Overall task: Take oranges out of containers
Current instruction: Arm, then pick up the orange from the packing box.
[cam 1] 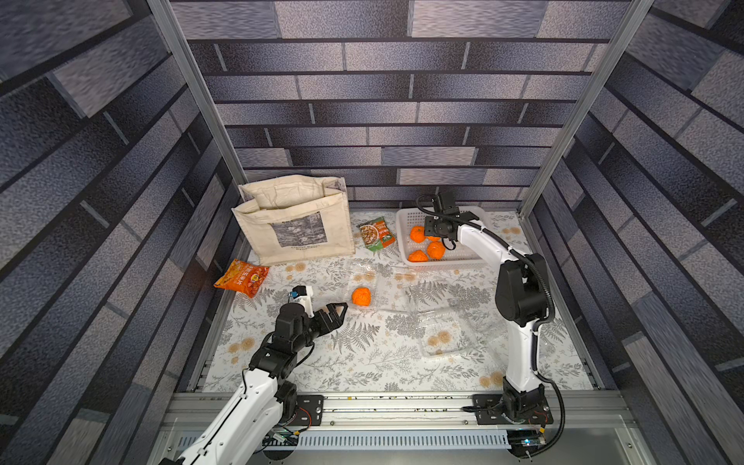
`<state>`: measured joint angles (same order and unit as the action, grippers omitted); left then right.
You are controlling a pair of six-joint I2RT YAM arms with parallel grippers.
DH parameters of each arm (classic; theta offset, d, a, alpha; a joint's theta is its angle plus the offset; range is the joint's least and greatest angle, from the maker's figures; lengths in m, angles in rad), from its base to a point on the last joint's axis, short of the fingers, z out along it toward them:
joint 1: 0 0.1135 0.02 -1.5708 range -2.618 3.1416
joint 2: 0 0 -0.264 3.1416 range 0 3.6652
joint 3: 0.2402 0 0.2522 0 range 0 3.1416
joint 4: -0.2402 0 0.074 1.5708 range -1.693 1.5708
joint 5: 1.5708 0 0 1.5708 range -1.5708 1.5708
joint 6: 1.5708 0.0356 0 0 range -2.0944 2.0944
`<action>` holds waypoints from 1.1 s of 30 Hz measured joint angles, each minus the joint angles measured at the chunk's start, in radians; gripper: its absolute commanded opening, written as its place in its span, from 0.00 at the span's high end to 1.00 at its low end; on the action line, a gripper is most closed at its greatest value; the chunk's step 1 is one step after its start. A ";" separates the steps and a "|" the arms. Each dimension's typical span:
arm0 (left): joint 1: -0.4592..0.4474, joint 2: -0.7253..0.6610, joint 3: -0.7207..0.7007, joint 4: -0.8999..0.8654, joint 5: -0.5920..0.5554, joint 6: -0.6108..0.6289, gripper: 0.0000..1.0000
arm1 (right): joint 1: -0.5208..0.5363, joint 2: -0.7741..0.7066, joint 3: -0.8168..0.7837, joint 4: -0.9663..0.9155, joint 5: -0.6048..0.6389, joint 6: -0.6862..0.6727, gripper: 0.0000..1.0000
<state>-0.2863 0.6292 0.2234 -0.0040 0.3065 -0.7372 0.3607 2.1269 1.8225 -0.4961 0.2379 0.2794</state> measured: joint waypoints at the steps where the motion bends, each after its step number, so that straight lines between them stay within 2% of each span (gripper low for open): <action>1: 0.000 0.000 0.000 0.000 0.000 0.000 0.00 | -0.003 0.005 0.005 -0.010 0.001 0.000 0.53; 3: 0.000 0.004 0.000 0.001 0.001 0.000 0.00 | -0.004 0.014 0.026 -0.034 0.005 -0.002 0.35; 4: 0.000 0.009 0.001 0.000 0.003 0.003 0.00 | -0.005 0.014 0.032 -0.038 0.007 -0.003 0.29; 8: 0.000 0.053 0.019 -0.001 0.008 0.020 0.00 | -0.006 0.010 0.041 -0.046 0.036 -0.024 0.20; 13: 0.000 0.068 0.035 0.004 0.012 0.024 0.00 | -0.006 -0.039 -0.023 -0.039 0.053 -0.042 0.17; 25: 0.011 0.066 0.103 -0.055 0.011 0.057 0.00 | 0.029 -0.388 -0.241 0.005 -0.010 -0.046 0.14; 29: 0.026 0.067 0.106 -0.068 0.011 0.057 0.00 | 0.100 -0.428 -0.314 0.005 -0.062 -0.049 0.14; 33: 0.041 0.069 0.113 -0.086 0.012 0.057 0.00 | 0.240 -0.458 -0.416 0.004 -0.155 -0.046 0.15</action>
<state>-0.2451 0.6983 0.3367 -0.0902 0.3187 -0.6804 0.6003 1.6691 1.4063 -0.4919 0.0830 0.2337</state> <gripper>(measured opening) 0.999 0.856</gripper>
